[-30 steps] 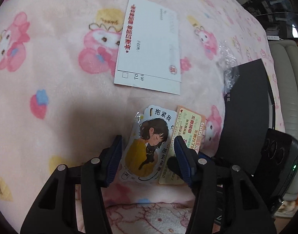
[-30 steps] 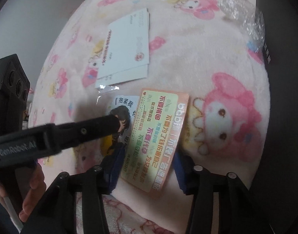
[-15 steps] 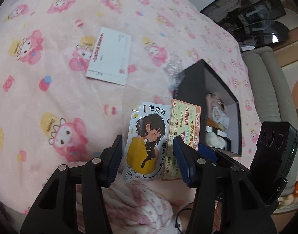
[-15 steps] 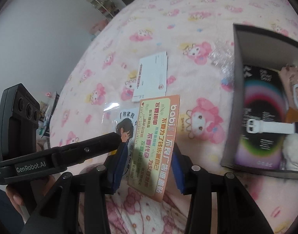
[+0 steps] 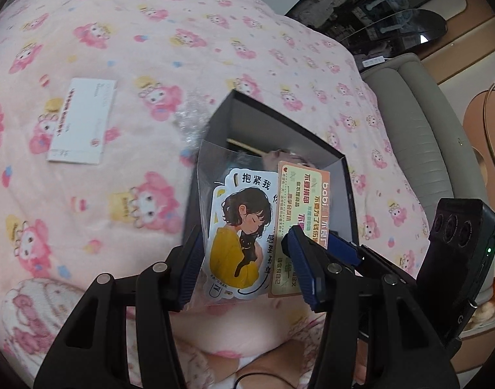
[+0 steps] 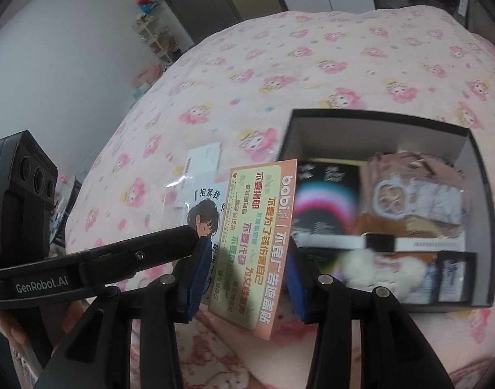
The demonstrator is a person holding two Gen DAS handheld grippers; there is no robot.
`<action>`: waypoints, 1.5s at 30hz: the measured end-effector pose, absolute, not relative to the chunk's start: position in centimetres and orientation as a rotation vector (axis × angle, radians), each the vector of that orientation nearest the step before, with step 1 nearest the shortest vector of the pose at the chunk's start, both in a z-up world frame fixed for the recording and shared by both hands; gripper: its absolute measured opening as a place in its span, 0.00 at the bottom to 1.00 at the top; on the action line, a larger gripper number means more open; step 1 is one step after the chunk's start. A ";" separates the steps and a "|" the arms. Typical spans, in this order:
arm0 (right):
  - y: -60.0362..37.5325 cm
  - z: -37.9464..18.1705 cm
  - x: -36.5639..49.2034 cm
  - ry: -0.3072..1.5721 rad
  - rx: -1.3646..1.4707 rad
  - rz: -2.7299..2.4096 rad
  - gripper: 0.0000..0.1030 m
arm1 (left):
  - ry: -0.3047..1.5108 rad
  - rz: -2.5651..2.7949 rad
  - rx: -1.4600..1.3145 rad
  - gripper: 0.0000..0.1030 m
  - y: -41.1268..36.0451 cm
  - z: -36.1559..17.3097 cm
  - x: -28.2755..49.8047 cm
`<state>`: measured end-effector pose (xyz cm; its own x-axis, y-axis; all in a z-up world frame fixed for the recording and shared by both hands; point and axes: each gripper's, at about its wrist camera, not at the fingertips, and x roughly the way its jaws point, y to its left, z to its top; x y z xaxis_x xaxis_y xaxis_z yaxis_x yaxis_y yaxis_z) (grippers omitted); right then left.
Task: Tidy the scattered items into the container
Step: 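Lift the printed card with the right tool and carry it over the box, then lower the printed card into the box against the Smart Devil box and open the right tool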
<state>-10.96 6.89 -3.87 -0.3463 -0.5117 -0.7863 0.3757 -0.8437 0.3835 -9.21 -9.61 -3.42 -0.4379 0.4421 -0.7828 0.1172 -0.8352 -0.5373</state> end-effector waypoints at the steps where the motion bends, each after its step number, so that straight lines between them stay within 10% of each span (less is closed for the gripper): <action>1: 7.5 -3.7 -11.3 -0.176 1.350 -2.215 0.39 | -0.789 2.381 -1.531 0.51 -9.0 -3.3 -9.7; 45: 13.2 -12.5 -21.3 -0.163 1.538 -2.265 0.40 | -0.587 2.389 -1.750 0.41 -0.7 -12.3 -20.3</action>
